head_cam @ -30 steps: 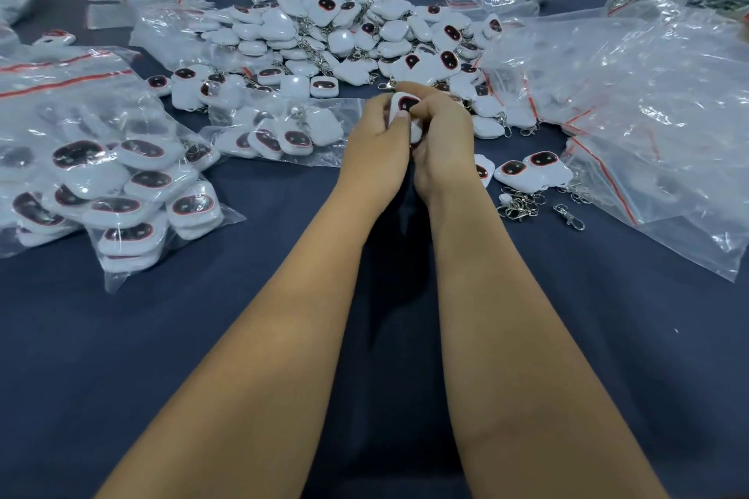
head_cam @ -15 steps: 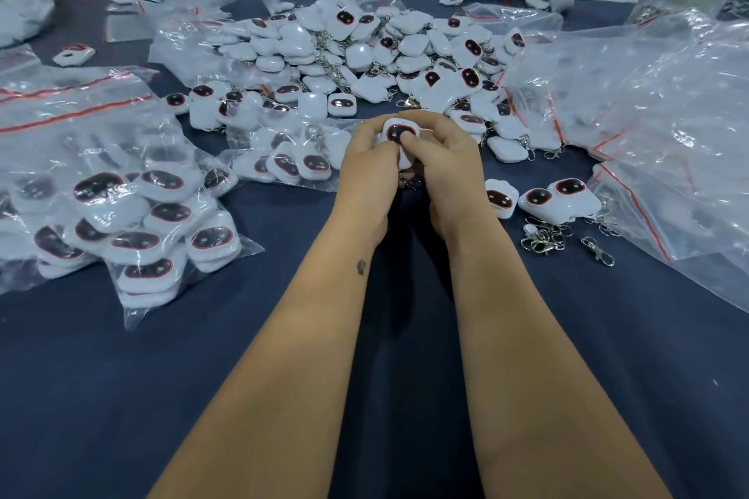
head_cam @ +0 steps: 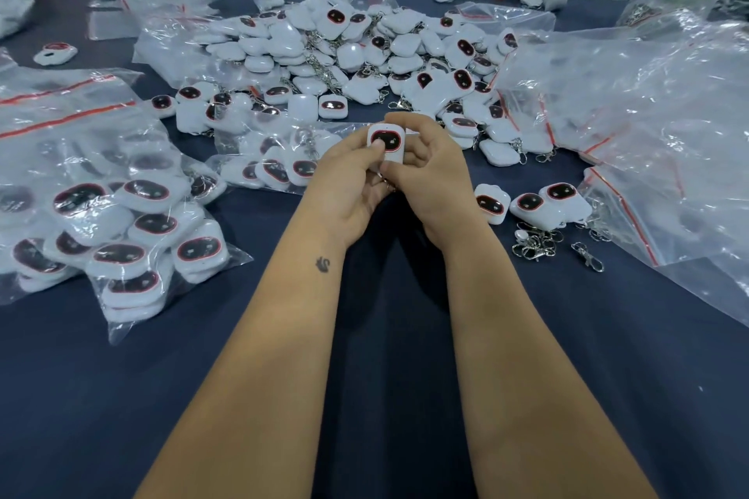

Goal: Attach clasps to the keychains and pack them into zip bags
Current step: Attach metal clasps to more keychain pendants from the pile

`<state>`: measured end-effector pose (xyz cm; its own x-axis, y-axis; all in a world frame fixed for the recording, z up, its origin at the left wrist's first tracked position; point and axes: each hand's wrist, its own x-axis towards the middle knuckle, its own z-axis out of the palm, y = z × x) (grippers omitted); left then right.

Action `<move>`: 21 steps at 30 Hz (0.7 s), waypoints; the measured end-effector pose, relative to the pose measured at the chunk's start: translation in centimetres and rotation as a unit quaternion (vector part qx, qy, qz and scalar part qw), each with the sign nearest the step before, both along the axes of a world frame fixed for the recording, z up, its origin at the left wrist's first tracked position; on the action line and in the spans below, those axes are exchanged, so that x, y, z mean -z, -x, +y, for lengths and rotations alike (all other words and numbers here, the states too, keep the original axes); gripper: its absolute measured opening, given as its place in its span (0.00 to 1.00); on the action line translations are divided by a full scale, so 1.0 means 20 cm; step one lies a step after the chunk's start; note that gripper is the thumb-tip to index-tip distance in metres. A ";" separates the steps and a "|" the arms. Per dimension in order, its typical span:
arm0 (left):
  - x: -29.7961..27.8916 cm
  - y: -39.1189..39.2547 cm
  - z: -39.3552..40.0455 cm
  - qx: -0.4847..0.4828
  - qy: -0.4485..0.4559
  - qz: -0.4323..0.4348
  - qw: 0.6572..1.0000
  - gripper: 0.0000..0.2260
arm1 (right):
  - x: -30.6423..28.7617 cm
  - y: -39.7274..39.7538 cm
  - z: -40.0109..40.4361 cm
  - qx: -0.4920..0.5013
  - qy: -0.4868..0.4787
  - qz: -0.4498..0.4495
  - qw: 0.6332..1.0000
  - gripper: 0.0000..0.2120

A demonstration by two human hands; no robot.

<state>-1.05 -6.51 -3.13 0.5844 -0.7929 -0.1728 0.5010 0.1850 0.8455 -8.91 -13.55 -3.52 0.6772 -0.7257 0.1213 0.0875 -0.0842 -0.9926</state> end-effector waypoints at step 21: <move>-0.04 0.06 0.00 -0.012 -0.016 -0.034 0.999 0.10 | -0.02 0.00 0.00 0.022 -0.091 -0.059 0.994 0.14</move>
<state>-2.26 -6.43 -2.35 0.6142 -0.7733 -0.1573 0.4381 0.1684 0.8830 -8.99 -13.51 -3.13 0.6333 -0.7715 0.0614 0.2040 0.0899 -0.9748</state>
